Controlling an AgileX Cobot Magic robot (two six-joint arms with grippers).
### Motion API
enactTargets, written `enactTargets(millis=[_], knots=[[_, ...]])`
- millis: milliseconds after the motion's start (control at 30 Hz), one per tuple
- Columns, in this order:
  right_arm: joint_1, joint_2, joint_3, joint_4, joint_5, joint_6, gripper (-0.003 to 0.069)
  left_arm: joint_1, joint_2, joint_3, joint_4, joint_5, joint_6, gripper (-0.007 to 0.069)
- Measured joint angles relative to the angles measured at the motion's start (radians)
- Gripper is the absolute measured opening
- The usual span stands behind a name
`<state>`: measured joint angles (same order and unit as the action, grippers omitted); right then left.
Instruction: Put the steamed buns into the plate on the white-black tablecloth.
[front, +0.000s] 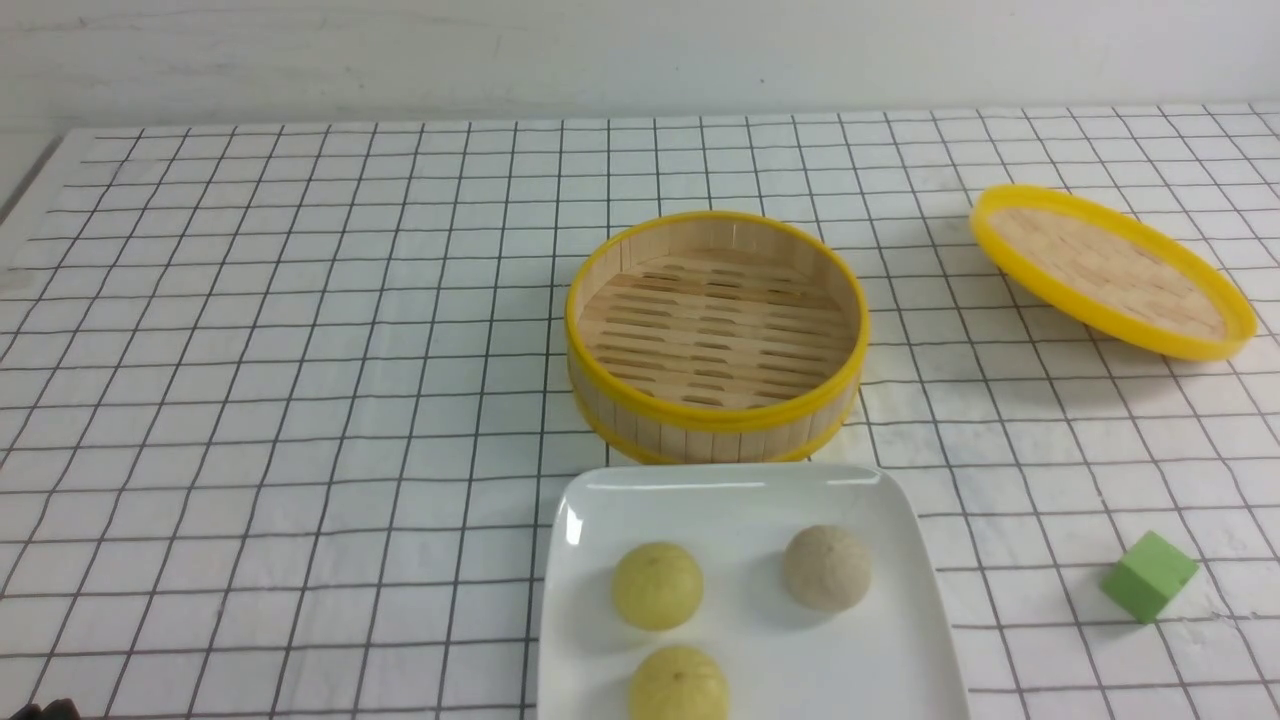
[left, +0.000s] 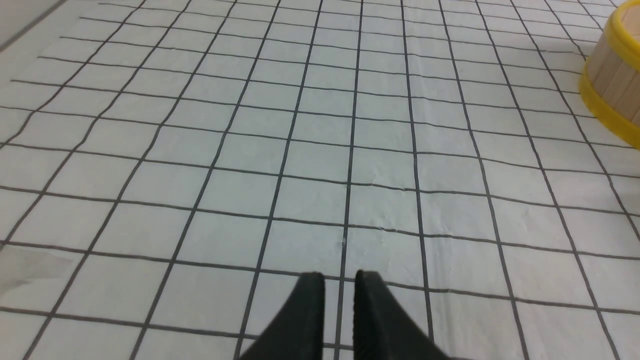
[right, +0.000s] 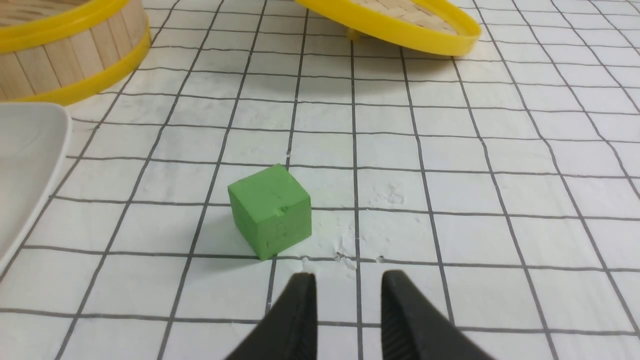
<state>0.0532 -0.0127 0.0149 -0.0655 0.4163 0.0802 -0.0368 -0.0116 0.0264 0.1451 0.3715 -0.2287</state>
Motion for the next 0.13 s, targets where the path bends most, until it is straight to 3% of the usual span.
enactTargets(millis=[133], knots=[[0.0, 0.0, 0.0, 0.0, 0.0, 0.0, 0.0216, 0.0, 0.0, 0.0, 0.0, 0.0, 0.0, 0.0125]])
